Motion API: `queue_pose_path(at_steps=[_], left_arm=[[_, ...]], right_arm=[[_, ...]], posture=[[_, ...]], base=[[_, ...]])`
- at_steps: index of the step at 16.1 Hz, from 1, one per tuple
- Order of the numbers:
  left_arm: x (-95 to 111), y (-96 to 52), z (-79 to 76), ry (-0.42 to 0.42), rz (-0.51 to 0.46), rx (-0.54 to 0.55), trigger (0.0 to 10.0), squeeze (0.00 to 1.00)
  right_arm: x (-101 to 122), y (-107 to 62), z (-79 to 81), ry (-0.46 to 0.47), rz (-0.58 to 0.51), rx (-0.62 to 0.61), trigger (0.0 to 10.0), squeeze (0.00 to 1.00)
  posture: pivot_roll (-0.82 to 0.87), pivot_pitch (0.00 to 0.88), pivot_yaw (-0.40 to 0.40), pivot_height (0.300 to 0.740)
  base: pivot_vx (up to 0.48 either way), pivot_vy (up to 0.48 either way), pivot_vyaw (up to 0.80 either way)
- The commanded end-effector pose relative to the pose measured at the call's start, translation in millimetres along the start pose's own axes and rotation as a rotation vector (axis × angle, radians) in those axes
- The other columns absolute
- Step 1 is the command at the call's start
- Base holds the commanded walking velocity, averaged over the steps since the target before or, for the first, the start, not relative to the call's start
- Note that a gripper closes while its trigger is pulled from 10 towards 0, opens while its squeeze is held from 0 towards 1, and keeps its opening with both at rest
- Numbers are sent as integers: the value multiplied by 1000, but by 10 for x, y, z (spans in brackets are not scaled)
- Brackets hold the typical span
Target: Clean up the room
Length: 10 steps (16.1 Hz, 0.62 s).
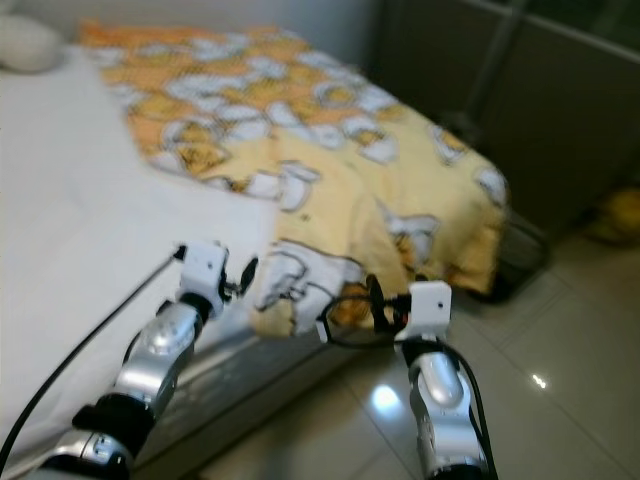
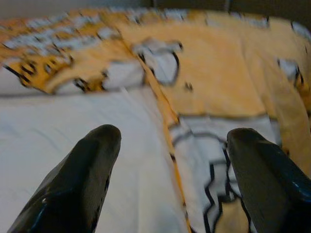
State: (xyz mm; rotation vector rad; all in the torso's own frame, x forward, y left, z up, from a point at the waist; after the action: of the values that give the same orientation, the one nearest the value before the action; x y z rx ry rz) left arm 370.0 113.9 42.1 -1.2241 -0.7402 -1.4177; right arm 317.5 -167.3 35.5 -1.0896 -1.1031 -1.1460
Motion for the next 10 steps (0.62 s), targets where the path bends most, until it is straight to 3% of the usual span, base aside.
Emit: queue_pose_path(at_steps=[1,3,5,7,10], left_arm=[[-6,17,5,35,11,7,10000,0],[-37,24,49,12,28,41,10000,0],[-66,24,96,-20,38,65,10000,0],[-172,10,131,-48,82,96,10000,0],[-153,8,38,-35,64,61,10000,0]], right_arm=[[9,-19,-20,-9,-2,-6,10000,0],[-12,-52,13,-17,5,22,10000,0],[-96,-75,91,-24,46,75,10000,0],[-129,-97,126,-28,62,98,10000,0],[-137,-105,161,-38,68,125,10000,0]], posture=[[58,0,-74,740],[51,0,-78,740],[44,0,-80,740],[43,0,-81,740],[43,0,-84,740]], base=[[0,0,-638],[0,0,-638],[0,0,0],[442,0,0],[469,0,0]])
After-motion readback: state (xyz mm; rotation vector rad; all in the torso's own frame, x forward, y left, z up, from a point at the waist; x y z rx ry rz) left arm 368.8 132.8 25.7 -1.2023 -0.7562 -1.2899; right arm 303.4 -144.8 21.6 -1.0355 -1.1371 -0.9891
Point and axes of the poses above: a point about 5 cm out from each wrist's last joint towards the gripper, its own y axis pointing out of the wrist towards the gripper, its own x axis along the axis of the wrist's last joint, z = x × y, the point moved 6 cm from there along y, pointing out of the wrist towards the gripper, and after that the axes turned 5 degrees about y, right-handed, at the moved point
